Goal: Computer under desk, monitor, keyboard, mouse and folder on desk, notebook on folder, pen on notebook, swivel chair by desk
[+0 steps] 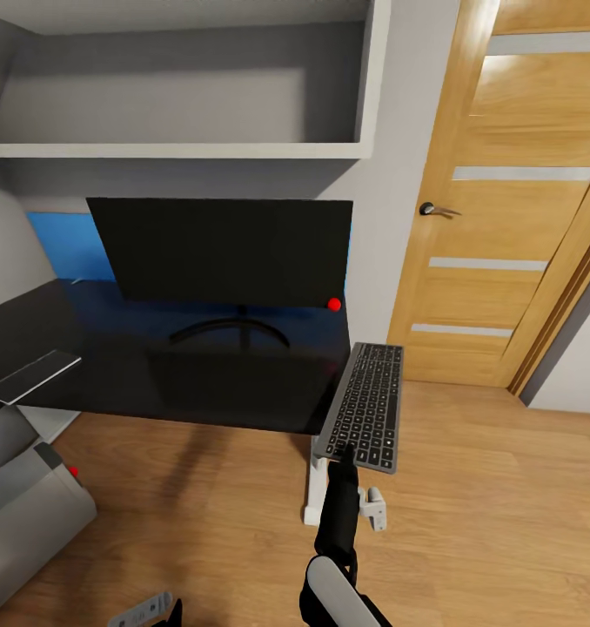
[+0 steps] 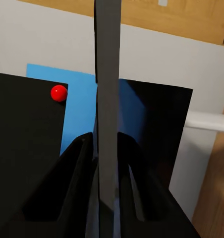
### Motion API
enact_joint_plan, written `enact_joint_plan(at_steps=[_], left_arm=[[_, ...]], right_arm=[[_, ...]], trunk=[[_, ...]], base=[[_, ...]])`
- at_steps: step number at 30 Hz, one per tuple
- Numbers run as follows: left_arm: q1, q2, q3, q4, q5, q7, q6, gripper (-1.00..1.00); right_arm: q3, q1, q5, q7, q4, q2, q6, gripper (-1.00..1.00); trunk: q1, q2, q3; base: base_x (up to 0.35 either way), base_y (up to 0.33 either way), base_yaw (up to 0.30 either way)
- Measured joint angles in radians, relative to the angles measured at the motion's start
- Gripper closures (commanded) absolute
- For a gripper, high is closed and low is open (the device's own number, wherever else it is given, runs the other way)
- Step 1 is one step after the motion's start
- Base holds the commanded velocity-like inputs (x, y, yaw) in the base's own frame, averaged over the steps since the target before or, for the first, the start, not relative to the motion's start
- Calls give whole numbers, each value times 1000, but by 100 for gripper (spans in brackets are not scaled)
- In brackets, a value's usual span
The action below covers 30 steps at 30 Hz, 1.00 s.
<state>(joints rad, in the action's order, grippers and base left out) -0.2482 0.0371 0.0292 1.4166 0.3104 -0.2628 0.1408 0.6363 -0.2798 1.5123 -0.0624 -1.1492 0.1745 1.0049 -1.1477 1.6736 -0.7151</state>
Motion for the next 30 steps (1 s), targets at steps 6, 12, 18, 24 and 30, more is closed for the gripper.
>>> enact_joint_plan(at_steps=[6,12,18,24,30], left_arm=[[0,0,0,-1,-1,1,0,-100],[0,0,0,-1,-1,0,0,-100],[0,0,0,-2,-1,0,0,-100],[0,0,0,-16,-1,0,1,-100],[0,0,0,-22,-1,1,0,-100]], right_arm=[[0,0,0,0,0,0,0,100],[0,0,-1,0,0,0,0,100],[1,0,-2,0,0,0,0,100],[0,0,-2,-1,0,0,0,100],[0,0,-2,-1,0,0,0,100]], trunk=[[0,0,0],[0,0,0],[0,0,0],[0,0,0],[0,0,0]], base=[[-99,92,0],[-11,10,0],[-1,125,0],[0,24,0],[6,6,0]])
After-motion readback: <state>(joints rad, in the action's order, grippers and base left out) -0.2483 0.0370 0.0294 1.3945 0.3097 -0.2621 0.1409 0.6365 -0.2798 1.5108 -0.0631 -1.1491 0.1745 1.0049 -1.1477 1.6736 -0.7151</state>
